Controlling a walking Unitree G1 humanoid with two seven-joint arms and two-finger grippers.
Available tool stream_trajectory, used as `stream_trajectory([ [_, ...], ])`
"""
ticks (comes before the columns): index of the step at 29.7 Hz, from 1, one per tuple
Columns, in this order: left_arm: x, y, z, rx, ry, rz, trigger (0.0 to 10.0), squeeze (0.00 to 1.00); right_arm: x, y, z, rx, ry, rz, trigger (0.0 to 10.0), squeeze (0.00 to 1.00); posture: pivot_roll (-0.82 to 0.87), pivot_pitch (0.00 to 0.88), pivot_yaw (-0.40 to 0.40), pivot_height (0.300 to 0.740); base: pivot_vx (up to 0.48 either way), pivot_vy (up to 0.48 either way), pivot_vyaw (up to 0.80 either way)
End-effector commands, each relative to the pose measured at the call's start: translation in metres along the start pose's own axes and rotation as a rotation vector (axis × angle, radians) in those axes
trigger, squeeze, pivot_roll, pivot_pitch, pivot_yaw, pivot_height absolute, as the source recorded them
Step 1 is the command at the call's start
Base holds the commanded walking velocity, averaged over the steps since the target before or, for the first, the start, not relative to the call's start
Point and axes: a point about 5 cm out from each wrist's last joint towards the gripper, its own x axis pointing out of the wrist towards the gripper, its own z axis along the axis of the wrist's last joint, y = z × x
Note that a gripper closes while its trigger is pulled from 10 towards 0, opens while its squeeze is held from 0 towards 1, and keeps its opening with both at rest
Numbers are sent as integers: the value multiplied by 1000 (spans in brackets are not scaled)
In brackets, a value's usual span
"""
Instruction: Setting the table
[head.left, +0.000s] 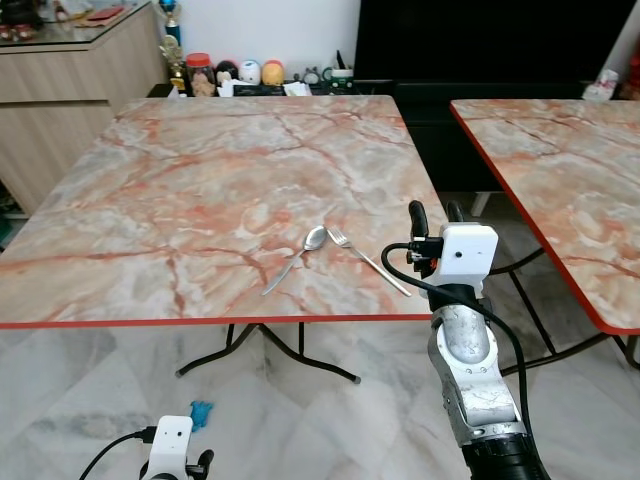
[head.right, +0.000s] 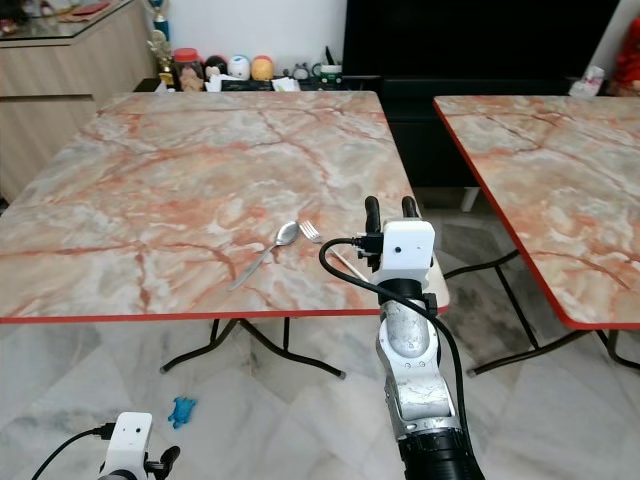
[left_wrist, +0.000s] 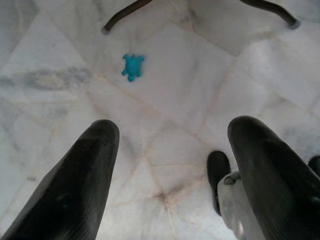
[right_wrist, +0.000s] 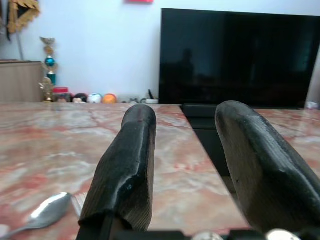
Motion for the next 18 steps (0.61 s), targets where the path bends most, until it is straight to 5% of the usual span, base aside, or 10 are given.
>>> stream_trajectory([
  [1, 0, 0, -1, 8, 15, 5, 10000, 0, 0, 1, 2, -10, -13, 9, 10000, 0, 68, 0, 17, 740, 285, 0, 800],
  [18, 1, -3, 2, 11, 2, 5, 10000, 0, -1, 2, -3, -9, 25, 21, 10000, 0, 65, 4, 19, 740, 351, 0, 72],
])
